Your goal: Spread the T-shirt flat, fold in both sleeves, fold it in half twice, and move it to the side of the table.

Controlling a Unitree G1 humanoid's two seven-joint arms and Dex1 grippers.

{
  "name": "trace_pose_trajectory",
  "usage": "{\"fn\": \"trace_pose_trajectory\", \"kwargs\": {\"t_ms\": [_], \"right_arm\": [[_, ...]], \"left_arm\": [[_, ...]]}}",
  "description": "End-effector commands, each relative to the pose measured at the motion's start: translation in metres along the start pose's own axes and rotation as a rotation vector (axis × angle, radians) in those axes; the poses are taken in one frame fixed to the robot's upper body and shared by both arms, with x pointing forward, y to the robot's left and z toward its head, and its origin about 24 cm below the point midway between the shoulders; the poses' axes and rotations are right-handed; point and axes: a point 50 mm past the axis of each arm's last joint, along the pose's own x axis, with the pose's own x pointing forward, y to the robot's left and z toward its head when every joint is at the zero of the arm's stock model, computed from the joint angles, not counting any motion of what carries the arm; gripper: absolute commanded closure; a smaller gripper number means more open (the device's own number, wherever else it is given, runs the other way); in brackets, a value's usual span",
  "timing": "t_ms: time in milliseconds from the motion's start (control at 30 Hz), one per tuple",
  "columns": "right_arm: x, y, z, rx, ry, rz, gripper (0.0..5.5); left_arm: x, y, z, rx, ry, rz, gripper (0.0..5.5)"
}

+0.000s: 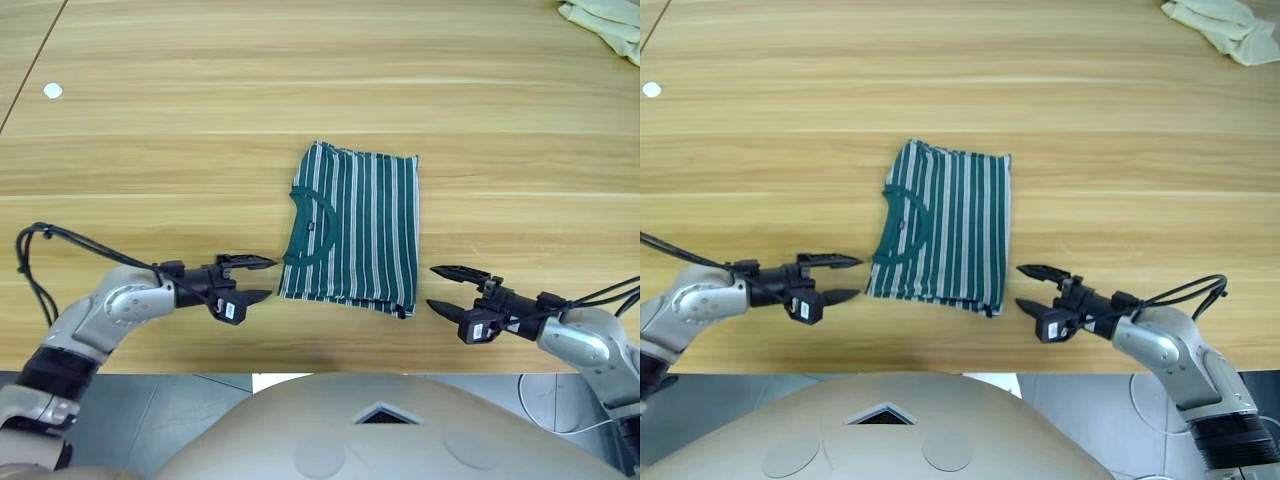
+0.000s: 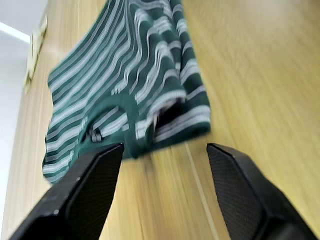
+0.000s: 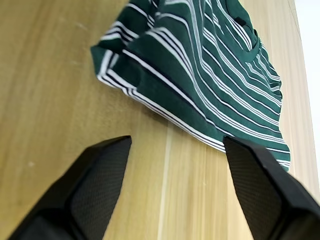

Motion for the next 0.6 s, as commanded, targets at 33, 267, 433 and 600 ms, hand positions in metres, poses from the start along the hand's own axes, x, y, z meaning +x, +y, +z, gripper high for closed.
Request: {"fn": "trace_pose_trajectory", "kwargs": {"t_ms": [33,267,433,600], "right_arm": [[0.006,0.008,0.004,0.003,-0.026,0.072,2.07],[0.017,0.007,0.008,-0.009,-0.075,0.09,2.07],[0.019,0.004,0.008,-0.02,-0.088,0.098,2.07],[0.023,0.005,0.009,-0.03,-0.116,0.112,2.28]], "left_arm": [[0.019,-0.012,-0.011,0.026,0.008,-0.116,2.37],[0.03,-0.021,-0.011,0.056,-0.054,-0.192,2.37],[0.028,-0.03,-0.009,0.039,-0.074,-0.236,2.85],[0.032,-0.035,-0.007,0.014,-0.088,-0.248,3.86]]}}
